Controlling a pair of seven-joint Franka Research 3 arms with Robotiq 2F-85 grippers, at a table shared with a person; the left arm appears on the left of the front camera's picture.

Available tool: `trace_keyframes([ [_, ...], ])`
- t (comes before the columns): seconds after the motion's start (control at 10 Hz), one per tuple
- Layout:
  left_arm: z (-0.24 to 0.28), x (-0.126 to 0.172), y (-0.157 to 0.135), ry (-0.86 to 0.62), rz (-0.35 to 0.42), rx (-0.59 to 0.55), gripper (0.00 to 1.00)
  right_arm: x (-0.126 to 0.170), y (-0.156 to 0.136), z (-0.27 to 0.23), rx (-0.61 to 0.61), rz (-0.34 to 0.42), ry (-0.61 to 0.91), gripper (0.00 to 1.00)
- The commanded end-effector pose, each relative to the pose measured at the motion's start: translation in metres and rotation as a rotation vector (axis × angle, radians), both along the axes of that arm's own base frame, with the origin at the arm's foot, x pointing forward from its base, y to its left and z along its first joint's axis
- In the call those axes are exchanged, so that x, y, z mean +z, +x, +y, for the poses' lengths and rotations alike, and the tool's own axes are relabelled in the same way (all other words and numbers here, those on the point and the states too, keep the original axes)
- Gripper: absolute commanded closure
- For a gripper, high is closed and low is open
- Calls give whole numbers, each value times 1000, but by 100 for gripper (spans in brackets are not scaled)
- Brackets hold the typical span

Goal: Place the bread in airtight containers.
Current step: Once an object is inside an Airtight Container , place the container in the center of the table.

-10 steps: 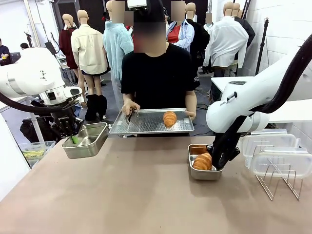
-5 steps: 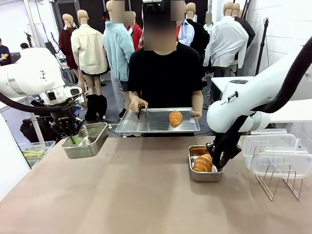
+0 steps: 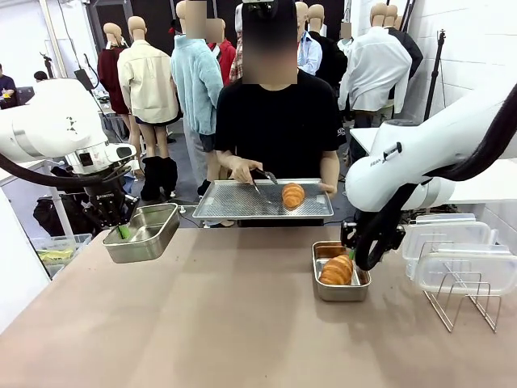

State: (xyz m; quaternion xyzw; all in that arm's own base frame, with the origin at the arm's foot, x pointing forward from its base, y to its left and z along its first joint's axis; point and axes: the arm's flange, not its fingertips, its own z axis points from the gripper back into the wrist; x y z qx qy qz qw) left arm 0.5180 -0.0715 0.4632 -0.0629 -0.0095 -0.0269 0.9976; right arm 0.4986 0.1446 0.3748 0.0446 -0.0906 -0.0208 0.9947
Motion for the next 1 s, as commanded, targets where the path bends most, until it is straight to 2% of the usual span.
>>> trace_keyframes([
  [0.0,2,4,0,-1,-7,3,100,26,-12,0,16,-64,-36,10],
  [0.2,2,4,0,-1,-7,3,100,61,-17,-3,22,-107,-26,10],
  [0.4,2,4,0,-1,-7,3,100,82,-12,2,25,-137,-44,10],
  [0.5,2,4,0,-1,-7,3,100,82,-6,9,43,-121,-70,10],
  [0.6,2,4,0,-1,-7,3,100,83,-16,-1,24,-140,-14,10],
  [0.9,2,4,0,-1,-7,3,100,83,-16,-1,24,-140,-14,10],
])
